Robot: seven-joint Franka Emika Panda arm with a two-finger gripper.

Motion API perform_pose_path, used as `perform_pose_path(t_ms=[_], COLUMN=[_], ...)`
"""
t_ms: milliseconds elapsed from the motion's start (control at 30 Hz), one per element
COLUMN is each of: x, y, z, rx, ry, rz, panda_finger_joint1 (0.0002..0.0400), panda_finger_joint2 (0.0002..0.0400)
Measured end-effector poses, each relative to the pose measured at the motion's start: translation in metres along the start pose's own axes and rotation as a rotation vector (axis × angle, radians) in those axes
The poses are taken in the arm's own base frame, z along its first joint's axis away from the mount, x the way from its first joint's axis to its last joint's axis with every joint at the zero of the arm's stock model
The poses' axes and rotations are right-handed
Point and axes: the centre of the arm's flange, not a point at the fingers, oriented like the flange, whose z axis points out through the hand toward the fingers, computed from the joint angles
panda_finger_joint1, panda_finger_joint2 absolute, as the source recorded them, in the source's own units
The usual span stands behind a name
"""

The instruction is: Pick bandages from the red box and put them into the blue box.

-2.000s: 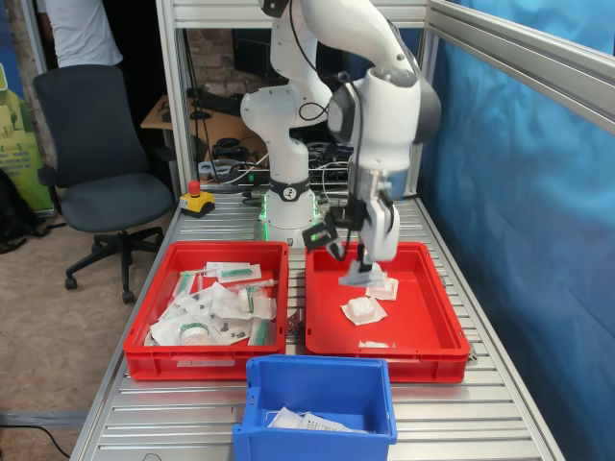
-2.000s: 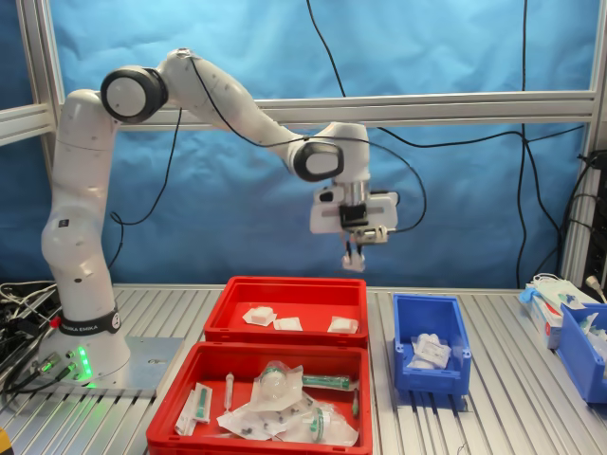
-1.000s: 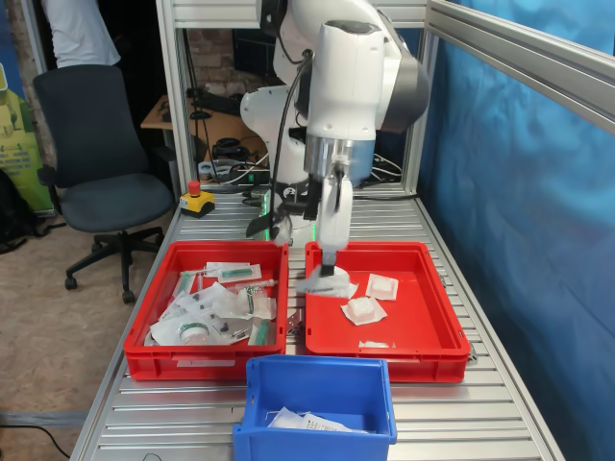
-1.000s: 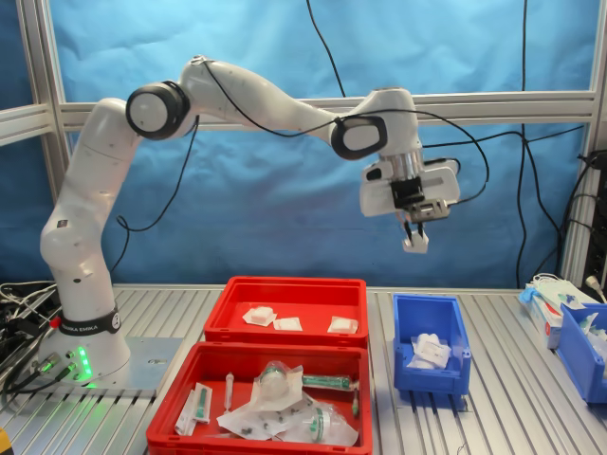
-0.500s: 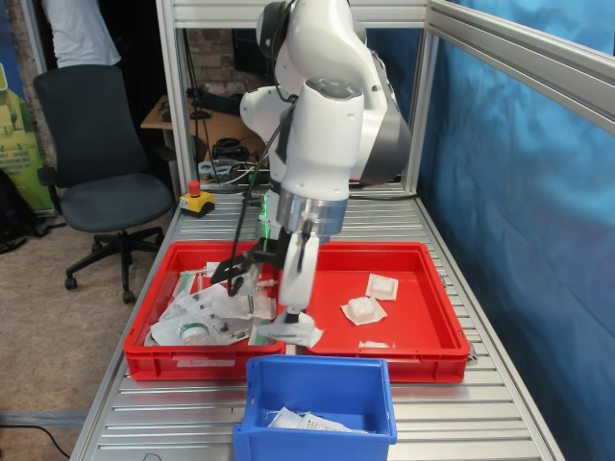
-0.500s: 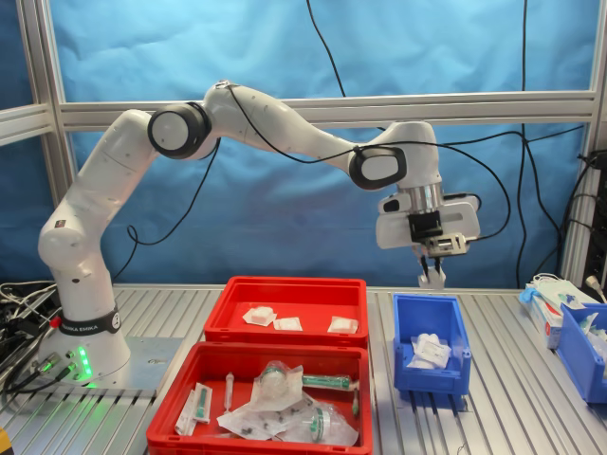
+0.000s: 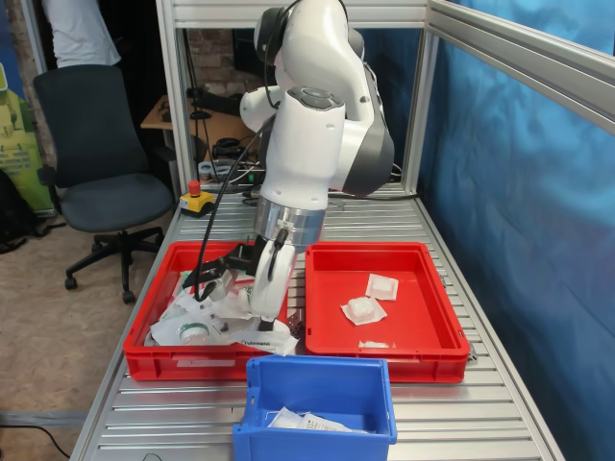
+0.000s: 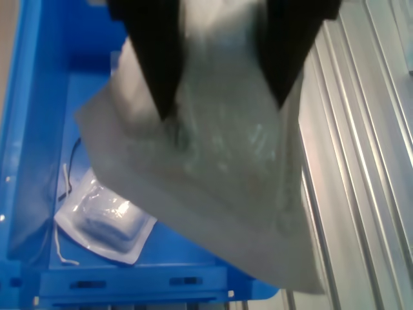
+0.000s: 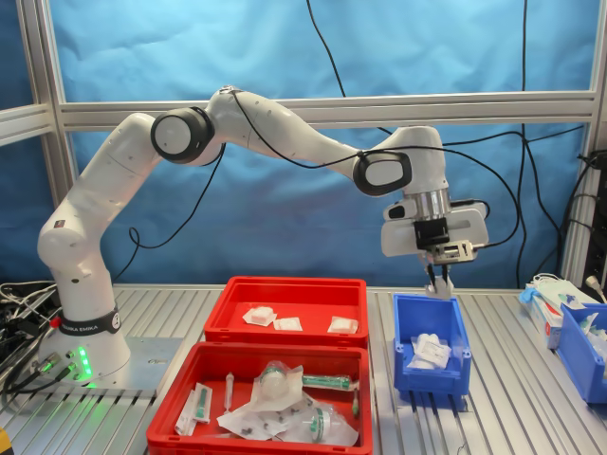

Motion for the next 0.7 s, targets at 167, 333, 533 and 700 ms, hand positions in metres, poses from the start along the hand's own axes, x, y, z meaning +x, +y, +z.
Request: perform_pose_path(t_ms=[167, 333, 533, 700], x=[-0.0005, -0.0008, -0.0008, -0.0006], y=[-0.0012, -0.0023, -0.0055, -0.0078], z=[-0.0021, -0.0036, -0.0065, -0.0082], rx=[0.004, 0.007, 0.017, 0.024], ry=[-0.003, -0.006, -0.014, -0.018], rz=[0.001, 0.001, 0.004, 0.007], panda_finger_joint1=[0.0073, 0.0073, 0.0073, 0.0073], panda_finger_joint2=[0.0073, 0.0073, 0.0073, 0.0073])
